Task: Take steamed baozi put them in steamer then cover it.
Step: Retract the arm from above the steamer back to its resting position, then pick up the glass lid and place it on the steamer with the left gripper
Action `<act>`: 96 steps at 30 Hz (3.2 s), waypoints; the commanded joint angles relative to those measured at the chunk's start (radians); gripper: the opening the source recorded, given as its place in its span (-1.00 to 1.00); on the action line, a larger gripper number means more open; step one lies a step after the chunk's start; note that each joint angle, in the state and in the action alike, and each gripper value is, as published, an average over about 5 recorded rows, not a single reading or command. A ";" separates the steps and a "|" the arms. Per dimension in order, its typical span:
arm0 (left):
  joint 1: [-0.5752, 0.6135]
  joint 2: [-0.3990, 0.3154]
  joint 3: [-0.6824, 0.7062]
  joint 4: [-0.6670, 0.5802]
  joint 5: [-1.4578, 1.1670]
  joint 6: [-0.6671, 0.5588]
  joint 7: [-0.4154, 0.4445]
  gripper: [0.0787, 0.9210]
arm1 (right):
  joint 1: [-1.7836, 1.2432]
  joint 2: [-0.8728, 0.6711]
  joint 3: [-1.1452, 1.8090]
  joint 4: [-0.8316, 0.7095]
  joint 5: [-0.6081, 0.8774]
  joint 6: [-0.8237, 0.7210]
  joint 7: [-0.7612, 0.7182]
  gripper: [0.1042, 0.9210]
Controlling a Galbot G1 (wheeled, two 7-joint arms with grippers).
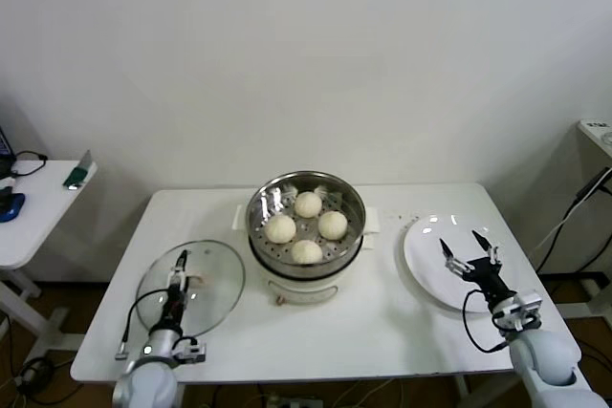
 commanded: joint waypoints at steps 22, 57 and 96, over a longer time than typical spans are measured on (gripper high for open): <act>-0.017 0.025 0.015 0.003 -0.099 -0.034 0.041 -0.50 | 0.007 0.031 0.013 -0.052 -0.060 0.025 -0.028 0.76; 0.318 0.373 0.103 -0.749 -0.376 0.518 0.081 -0.83 | 0.147 -0.014 -0.093 -0.141 -0.093 0.026 -0.017 0.76; -0.407 -0.010 0.848 -0.374 -0.103 0.814 0.533 -0.83 | 0.216 0.021 -0.104 -0.233 -0.143 0.051 -0.020 0.76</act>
